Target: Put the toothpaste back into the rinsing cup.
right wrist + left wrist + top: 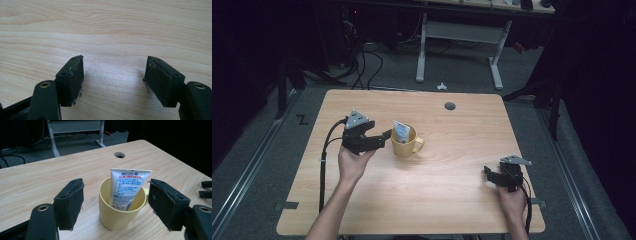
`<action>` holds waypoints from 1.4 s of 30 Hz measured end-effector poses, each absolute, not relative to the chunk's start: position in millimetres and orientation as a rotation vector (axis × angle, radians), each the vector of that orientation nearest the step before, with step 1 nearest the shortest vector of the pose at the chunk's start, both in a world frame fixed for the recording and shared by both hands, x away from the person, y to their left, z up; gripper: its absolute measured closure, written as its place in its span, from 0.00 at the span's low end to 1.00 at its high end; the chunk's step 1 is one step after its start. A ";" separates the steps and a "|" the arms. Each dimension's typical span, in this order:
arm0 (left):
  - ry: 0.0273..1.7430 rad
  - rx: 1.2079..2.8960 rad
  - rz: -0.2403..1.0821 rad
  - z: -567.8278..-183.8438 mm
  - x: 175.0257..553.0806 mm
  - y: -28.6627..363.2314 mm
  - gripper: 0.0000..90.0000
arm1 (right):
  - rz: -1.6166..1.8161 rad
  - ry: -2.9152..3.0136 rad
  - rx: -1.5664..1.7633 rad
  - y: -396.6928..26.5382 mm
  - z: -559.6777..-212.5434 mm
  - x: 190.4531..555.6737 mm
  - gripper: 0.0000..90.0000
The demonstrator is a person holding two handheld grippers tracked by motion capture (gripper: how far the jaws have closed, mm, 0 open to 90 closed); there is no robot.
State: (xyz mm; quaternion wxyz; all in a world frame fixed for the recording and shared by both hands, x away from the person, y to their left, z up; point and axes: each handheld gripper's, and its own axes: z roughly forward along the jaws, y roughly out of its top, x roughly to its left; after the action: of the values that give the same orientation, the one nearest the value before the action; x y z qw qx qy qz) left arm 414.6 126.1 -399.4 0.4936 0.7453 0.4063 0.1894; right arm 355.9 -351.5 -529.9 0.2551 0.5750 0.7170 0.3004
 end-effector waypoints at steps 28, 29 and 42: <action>1.015 1.775 0.499 -402.1 398.2 148.3 0.35 | 0.816 1.947 1.561 -351.5 -529.9 355.8 0.35; 1.015 1.773 0.499 -402.3 397.6 149.3 0.35 | 0.816 1.947 1.561 -351.5 -529.9 355.8 0.35; 1.026 1.752 0.504 -402.3 388.1 158.6 0.35 | 0.816 1.948 1.561 -351.5 -529.9 355.8 0.35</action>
State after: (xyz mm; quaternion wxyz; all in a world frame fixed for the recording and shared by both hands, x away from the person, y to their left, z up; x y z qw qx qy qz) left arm 388.1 158.6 -402.3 0.5009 0.7248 0.4246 0.2085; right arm 355.8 -351.5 -529.9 0.2546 0.5748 0.7173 0.3005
